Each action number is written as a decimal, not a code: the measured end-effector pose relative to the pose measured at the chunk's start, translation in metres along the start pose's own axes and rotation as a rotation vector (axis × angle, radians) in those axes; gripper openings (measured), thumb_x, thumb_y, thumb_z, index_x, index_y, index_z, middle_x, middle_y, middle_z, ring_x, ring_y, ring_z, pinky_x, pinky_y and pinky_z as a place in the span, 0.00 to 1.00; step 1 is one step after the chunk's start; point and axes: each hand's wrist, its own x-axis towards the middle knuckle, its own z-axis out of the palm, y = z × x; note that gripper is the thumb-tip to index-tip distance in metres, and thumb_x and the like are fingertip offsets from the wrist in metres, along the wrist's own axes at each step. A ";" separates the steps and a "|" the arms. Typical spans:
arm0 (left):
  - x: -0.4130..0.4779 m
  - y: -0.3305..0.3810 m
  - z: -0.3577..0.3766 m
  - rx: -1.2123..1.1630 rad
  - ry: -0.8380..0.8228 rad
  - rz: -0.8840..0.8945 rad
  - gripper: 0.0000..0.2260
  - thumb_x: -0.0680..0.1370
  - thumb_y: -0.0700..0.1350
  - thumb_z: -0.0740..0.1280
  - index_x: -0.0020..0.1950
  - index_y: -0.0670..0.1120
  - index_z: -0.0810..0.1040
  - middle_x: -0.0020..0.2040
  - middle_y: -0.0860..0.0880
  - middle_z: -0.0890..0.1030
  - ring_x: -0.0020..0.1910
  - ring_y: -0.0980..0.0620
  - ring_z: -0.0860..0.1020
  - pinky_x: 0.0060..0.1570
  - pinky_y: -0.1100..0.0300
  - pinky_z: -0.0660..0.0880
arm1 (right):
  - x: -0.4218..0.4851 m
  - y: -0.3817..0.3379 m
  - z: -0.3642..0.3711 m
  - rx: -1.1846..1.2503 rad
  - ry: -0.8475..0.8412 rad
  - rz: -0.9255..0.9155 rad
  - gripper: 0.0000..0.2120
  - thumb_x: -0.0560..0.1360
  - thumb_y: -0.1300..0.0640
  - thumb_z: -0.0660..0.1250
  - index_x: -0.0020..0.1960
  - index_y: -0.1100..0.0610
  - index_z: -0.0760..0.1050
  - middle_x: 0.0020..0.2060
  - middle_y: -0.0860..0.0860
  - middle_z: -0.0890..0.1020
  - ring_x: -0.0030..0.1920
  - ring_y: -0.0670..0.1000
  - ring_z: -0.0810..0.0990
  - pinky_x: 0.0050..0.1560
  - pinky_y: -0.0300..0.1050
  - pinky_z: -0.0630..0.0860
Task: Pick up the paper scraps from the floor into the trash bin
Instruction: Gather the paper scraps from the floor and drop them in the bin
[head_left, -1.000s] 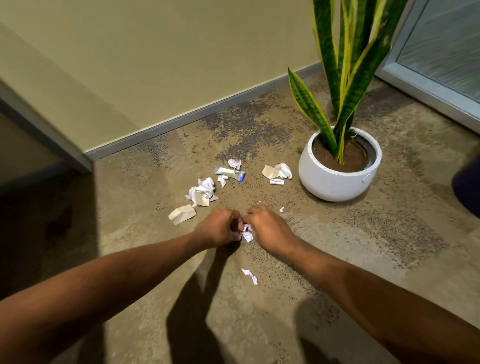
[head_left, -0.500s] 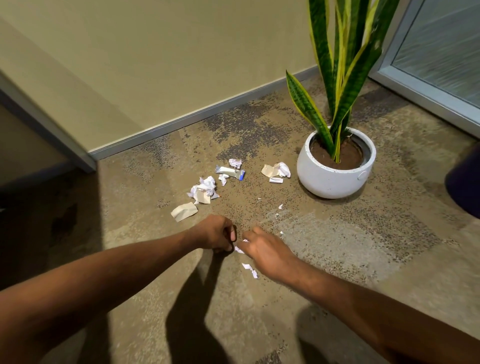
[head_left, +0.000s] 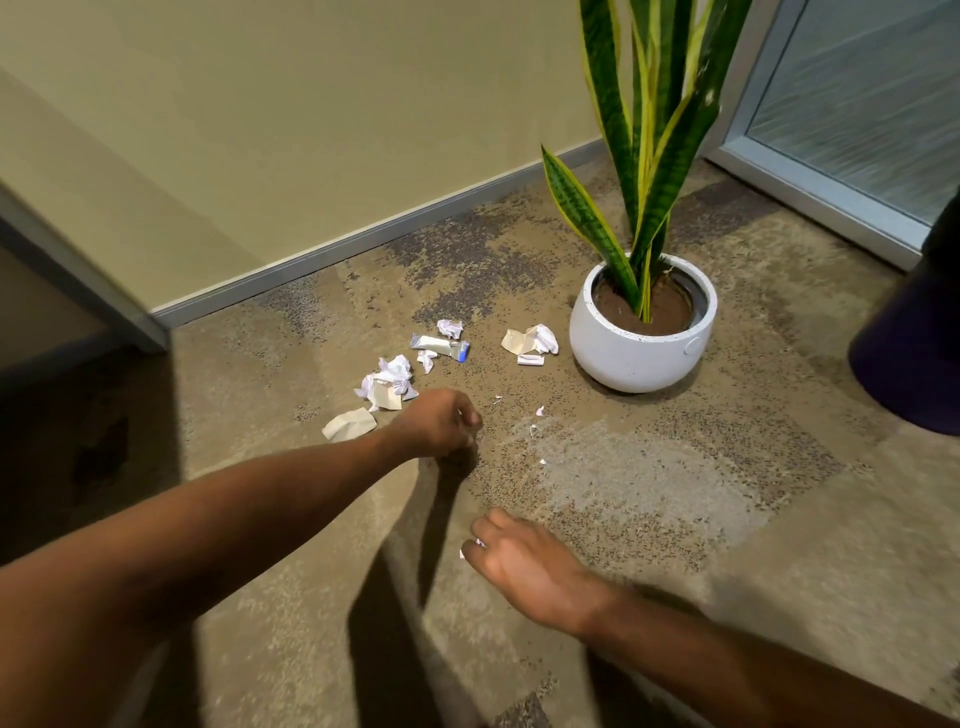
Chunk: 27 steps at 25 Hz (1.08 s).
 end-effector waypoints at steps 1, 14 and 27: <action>0.007 0.006 0.000 0.005 0.035 0.005 0.08 0.75 0.38 0.76 0.53 0.46 0.85 0.42 0.55 0.82 0.44 0.52 0.82 0.45 0.59 0.77 | -0.002 0.002 0.001 0.010 0.008 0.000 0.19 0.71 0.71 0.75 0.60 0.61 0.81 0.57 0.56 0.80 0.57 0.55 0.79 0.43 0.50 0.84; 0.072 0.017 0.020 0.058 0.215 0.022 0.07 0.76 0.41 0.77 0.53 0.50 0.89 0.54 0.54 0.89 0.51 0.54 0.85 0.56 0.52 0.84 | -0.041 0.119 -0.025 0.739 0.379 0.880 0.13 0.80 0.66 0.73 0.60 0.53 0.88 0.52 0.47 0.87 0.33 0.41 0.82 0.28 0.36 0.77; 0.073 0.049 0.040 -0.040 0.100 0.194 0.03 0.76 0.44 0.79 0.46 0.44 0.89 0.46 0.53 0.89 0.42 0.66 0.83 0.51 0.57 0.85 | -0.060 0.151 -0.023 1.007 0.543 1.148 0.11 0.78 0.61 0.77 0.54 0.46 0.89 0.36 0.49 0.88 0.25 0.43 0.75 0.26 0.41 0.70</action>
